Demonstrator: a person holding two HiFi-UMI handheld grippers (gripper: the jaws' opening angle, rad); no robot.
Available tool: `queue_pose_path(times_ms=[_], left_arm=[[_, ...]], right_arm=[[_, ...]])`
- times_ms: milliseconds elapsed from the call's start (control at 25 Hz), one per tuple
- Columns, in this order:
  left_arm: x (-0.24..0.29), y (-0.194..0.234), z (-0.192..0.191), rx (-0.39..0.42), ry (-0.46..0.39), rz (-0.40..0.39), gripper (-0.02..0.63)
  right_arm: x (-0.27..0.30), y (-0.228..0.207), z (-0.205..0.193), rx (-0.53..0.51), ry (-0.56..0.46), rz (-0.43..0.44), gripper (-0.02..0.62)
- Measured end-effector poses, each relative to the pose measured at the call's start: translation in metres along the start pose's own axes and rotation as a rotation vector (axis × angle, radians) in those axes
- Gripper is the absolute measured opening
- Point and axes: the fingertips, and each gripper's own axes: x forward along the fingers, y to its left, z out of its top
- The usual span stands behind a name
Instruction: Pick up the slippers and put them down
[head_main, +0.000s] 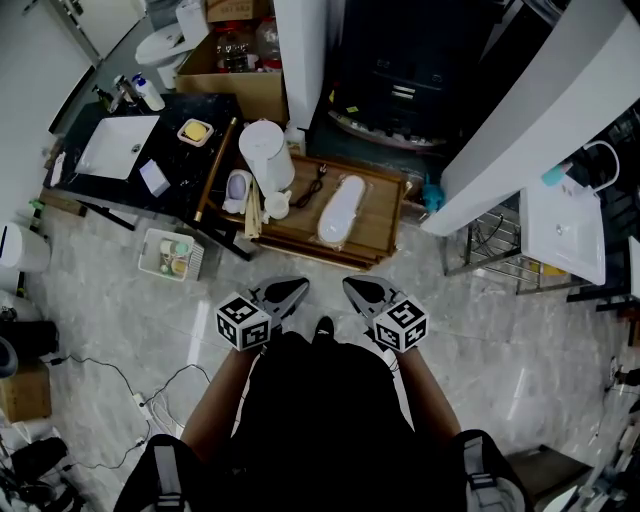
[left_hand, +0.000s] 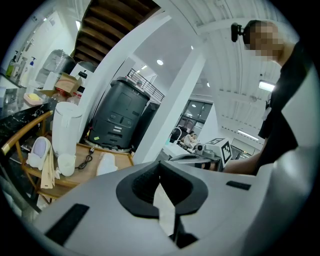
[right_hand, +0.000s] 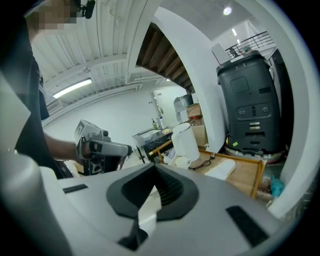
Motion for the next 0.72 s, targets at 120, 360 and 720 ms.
queue_pose_path(times_ms=[120,360,720], left_arm=[[0.002,0.0,0.001,-0.002,-0.005,0.002,0.012],[0.011,-0.002,0.002,-0.005,-0.003,0.003,0.012],[0.021,0.003,0.012,0.0,-0.013,0.003,0.012]], right_arm=[[0.001,-0.001,0.001,-0.006,0.002,0.007,0.007],[-0.002,-0.008,0.003,0.0,0.0,0.009,0.007],[0.001,-0.02,0.009,-0.008,0.01,0.009,0.007]])
